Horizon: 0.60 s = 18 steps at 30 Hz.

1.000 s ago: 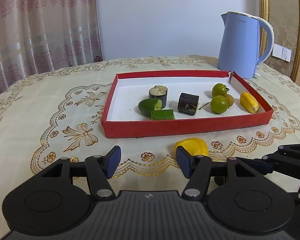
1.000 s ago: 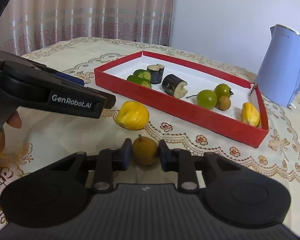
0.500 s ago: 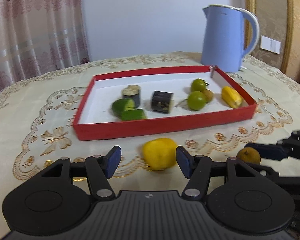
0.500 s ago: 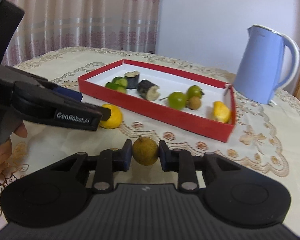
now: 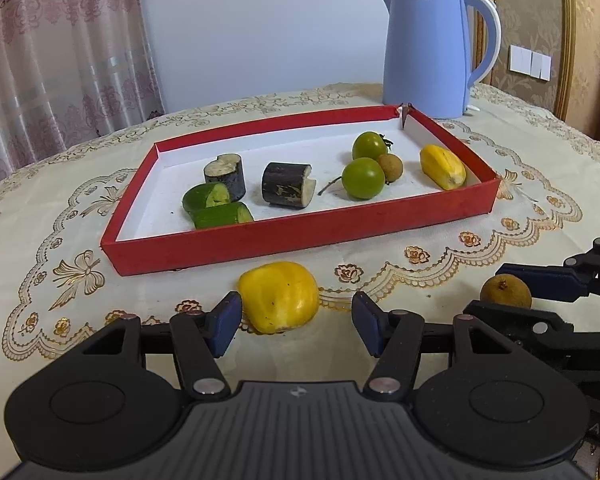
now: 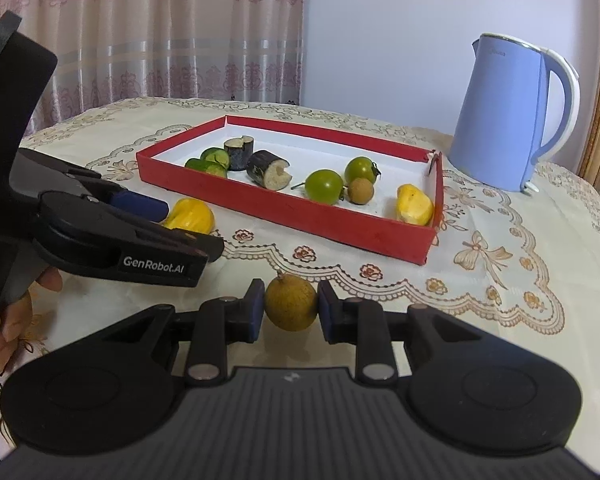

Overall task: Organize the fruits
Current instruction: 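Grasp the brown longan with the right tool while the left tool grasps the yellow pepper piece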

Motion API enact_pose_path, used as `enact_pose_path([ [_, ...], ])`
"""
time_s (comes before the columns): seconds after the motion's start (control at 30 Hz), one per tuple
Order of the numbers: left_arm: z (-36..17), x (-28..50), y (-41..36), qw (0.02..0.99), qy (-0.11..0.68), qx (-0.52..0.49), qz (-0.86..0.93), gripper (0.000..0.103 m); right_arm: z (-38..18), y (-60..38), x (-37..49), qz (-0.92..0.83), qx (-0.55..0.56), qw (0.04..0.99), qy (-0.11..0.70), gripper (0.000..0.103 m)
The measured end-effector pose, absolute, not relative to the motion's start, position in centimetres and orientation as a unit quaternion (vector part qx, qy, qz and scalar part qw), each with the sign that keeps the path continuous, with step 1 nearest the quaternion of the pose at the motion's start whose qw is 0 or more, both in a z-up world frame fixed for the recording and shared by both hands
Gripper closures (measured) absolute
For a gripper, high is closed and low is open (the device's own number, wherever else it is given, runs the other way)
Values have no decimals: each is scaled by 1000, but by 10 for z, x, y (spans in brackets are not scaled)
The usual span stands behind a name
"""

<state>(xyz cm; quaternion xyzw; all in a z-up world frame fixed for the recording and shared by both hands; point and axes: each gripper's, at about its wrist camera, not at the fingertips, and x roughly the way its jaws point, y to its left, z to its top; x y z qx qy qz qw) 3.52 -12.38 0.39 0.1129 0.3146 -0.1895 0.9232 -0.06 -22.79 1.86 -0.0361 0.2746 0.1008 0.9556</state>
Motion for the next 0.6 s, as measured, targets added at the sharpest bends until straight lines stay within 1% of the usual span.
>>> enact_pose_path([
  [0.43,2,35,-122,925,303,120,-193,43,16,-233,3,107,-29,957,268,77],
  [0.47,2,40,-122,925,306,118,-191,40,15,-234,4,110,-26,957,268,77],
  [0.6,2,50,-122,925,308,113,-193,38,15,-236,7,118,-17,956,270,77],
])
